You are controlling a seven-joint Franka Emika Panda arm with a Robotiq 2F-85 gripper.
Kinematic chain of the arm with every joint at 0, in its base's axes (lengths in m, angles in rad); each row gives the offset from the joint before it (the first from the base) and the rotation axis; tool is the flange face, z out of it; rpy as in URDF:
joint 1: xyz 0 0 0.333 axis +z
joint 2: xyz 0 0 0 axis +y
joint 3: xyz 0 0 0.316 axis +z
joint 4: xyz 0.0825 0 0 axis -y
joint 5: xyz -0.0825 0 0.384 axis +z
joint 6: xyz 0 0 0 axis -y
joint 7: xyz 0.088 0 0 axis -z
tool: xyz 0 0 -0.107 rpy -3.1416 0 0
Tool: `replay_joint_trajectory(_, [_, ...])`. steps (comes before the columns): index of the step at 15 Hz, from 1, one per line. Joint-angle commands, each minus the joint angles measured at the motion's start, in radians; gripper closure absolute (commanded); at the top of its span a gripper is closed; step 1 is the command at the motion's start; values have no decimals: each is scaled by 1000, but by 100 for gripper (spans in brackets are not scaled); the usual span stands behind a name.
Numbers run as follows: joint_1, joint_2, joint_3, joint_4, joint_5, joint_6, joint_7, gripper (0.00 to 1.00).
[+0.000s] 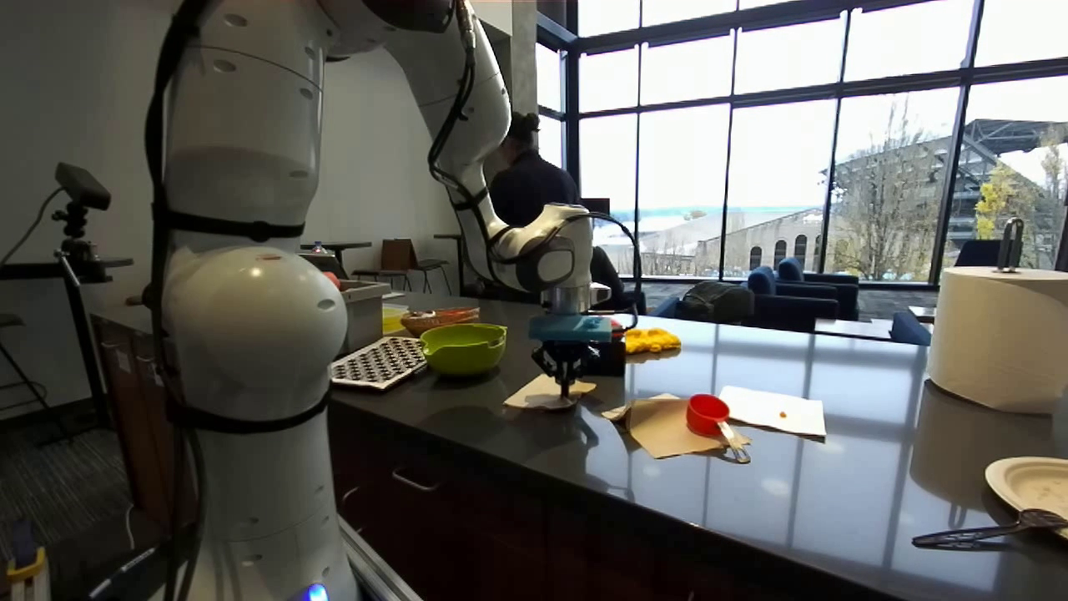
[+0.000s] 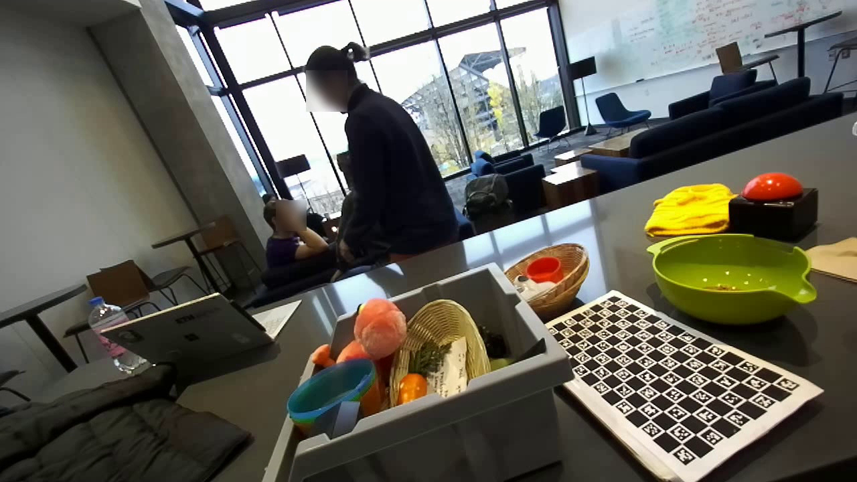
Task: Use the left paper towel to clean the surface
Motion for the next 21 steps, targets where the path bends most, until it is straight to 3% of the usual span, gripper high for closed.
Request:
replay_joint_trajectory(1, [43, 26, 32, -18, -65, -13, 29, 100])
replay_joint_trajectory(12, [129, 46, 93, 15, -191, -51, 33, 100])
replay_joint_trajectory(16, [120, 55, 71, 30, -237, -54, 62, 100])
replay_joint_trajectory(21, [78, 54, 39, 47, -216, -48, 82, 100])
